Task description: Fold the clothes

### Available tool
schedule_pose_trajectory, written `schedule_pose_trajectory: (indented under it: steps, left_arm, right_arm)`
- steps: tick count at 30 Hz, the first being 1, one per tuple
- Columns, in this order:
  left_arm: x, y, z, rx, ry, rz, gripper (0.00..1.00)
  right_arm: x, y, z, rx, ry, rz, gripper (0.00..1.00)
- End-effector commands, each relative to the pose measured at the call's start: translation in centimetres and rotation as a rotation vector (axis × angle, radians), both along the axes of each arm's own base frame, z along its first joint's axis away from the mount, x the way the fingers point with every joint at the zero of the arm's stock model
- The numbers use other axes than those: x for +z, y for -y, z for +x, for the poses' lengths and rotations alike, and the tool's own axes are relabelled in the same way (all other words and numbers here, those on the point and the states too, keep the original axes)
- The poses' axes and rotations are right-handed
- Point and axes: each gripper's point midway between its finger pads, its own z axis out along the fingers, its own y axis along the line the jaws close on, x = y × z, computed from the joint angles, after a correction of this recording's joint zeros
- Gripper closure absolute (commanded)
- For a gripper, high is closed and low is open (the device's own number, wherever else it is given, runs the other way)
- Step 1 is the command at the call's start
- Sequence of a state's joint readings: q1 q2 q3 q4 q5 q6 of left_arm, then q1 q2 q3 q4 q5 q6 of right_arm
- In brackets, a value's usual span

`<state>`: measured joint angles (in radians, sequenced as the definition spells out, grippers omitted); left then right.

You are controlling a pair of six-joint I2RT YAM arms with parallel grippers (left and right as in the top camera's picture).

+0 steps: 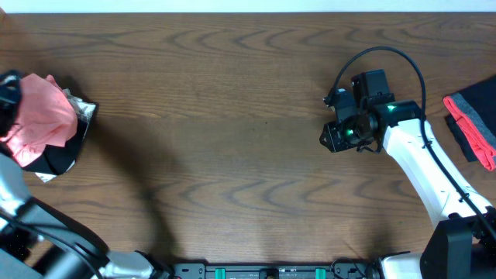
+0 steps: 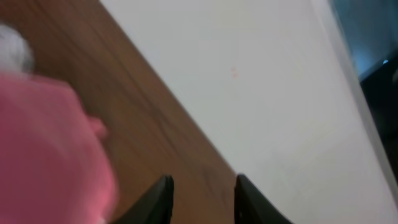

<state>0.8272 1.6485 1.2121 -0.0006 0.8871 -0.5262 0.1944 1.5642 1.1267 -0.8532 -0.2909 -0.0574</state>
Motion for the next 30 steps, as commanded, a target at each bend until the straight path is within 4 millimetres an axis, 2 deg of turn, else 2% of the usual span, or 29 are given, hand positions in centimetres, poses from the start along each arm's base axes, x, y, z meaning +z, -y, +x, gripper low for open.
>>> schedule_pose_trajectory:
  steps: [1,4,7,11,15,19,23,30]
  left_arm:
    - [-4.4,3.1,-0.3,-0.072,-0.177,0.082,0.67]
    - [-9.1,3.8,-1.8,-0.035,-0.419,0.145,0.68]
    - [-11.5,4.1,-1.8,-0.045,-0.521,0.229,0.68]
    - [-12.2,3.9,-1.0,-0.045,-0.516,0.241,0.68]
    - [-12.1,4.0,-1.1,-0.054,-0.506,0.227,0.68]
    - [-12.1,5.0,-1.1,-0.100,-0.492,0.202,0.68]
    - [-12.3,4.8,-1.4,-0.092,-0.510,0.200,0.68]
    - [-12.9,1.0,-3.2,0.042,-0.569,0.226,0.68]
  right_arm:
    - [0.1,0.1,0.1,0.006,0.006,0.000,0.68]
    - [0.0,0.1,0.0,0.006,0.000,-0.002,0.68]
    - [0.0,0.2,-0.2,0.007,-0.008,-0.004,0.68]
    - [-0.1,0.2,-0.4,0.007,-0.019,-0.006,0.68]
    - [-0.1,0.2,-0.5,0.007,-0.020,-0.006,0.68]
    - [-0.1,0.2,-0.4,0.006,-0.017,-0.006,0.68]
    - [-0.1,0.2,-0.4,0.006,-0.016,-0.006,0.68]
    - [-0.1,0.2,-0.4,0.006,-0.017,-0.005,0.68]
